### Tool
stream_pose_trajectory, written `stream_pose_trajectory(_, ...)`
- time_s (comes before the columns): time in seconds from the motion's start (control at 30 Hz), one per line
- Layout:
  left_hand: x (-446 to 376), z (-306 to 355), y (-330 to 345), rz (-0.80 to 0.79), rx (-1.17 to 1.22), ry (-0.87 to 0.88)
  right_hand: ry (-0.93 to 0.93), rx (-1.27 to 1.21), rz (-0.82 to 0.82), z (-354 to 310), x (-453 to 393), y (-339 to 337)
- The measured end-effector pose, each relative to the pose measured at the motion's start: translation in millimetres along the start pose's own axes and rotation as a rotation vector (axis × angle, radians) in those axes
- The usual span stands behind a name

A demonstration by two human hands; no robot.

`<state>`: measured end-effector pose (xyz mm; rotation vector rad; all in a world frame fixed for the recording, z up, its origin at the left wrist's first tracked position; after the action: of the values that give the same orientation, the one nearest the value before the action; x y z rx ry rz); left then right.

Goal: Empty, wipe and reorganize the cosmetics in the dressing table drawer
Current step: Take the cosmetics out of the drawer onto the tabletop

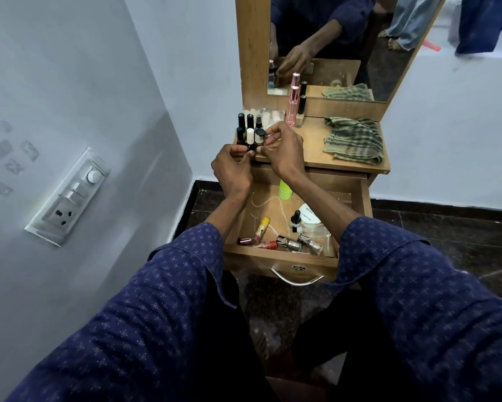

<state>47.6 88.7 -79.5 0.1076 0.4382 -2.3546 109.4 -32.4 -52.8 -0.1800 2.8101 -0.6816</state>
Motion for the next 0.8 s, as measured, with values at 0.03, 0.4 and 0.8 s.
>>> stream_pose_trajectory(0.03,0,0,0,0.002,-0.004,0.0,-0.001,0.005,0.001,1,0,1)
stream_pose_trajectory(0.4,-6,-3,0,-0.007,-0.057,-0.019,-0.027,0.027,0.021,0,-1,2)
stream_pose_trajectory(0.8,5,-9,-14,-0.241,-0.153,0.071,-0.052,0.061,0.022,-4,17,-14)
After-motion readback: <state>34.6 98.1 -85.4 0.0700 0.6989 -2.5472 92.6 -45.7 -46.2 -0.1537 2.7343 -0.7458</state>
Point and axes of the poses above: each hand's wrist, its own x-axis away from the middle knuckle, its own y-axis out of the palm, z = x × y, the point moved 2 cm from there along -x, towards the middle knuckle, and after that the axes turned 4 degrees about -z, right-handed, at the moved point
